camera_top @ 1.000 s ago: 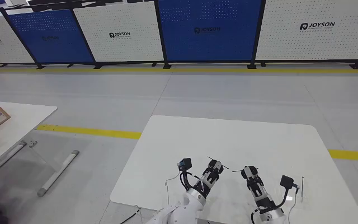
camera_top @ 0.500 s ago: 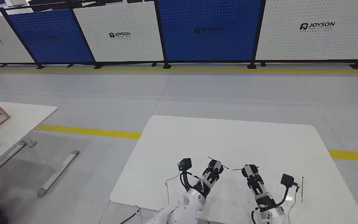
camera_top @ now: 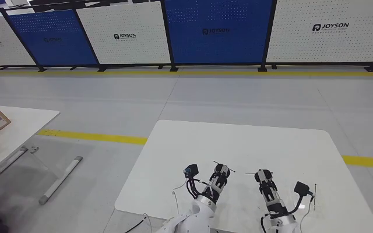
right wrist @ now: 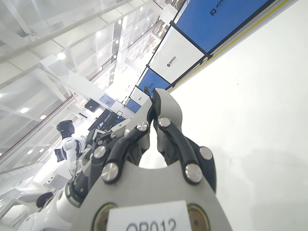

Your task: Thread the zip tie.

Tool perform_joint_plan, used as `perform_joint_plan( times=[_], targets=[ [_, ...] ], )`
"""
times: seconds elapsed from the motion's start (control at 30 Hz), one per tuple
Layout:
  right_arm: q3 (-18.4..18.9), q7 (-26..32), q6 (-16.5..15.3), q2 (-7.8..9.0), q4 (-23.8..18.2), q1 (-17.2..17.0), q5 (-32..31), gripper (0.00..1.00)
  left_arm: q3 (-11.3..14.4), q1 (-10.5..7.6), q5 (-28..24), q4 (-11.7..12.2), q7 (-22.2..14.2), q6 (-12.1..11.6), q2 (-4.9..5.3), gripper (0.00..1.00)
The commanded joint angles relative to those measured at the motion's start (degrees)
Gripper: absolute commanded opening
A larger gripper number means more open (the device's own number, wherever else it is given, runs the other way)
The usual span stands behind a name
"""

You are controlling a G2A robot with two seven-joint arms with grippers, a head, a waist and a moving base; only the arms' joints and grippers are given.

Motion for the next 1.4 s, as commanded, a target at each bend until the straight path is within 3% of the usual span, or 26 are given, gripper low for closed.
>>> perform_joint_plan(
  times=[0.0, 0.13, 0.43, 1.03, 1.37],
  targets=[
    [0.0, 0.38, -0.05, -0.04, -0.12, -0.01, 0.21, 0.0, 0.0, 0.0, 0.0, 0.0, 0.0, 0.0, 0.0, 0.0],
    [0.1, 3.84, -1.2, -0.35, -0.64, 0.46, 1.22, 0.0, 0.0, 0.0, 0.0, 0.0, 0.0, 0.0, 0.0, 0.0],
    [-2.68, 6.13, 3.05, -2.38, 2.35, 4.89, 1.11, 0.0, 0.0, 0.0, 0.0, 0.0, 0.0, 0.0, 0.0, 0.0],
    [-0.65, 6.65, 1.98, -2.82, 1.38, 3.06, 0.66, 0.0, 0.0, 0.0, 0.0, 0.0, 0.0, 0.0, 0.0, 0.0],
    [-0.56, 8.51, 3.65, -3.78, 1.72, 3.6, -0.21, 0.0, 0.0, 0.0, 0.0, 0.0, 0.0, 0.0, 0.0, 0.0]
  ],
)
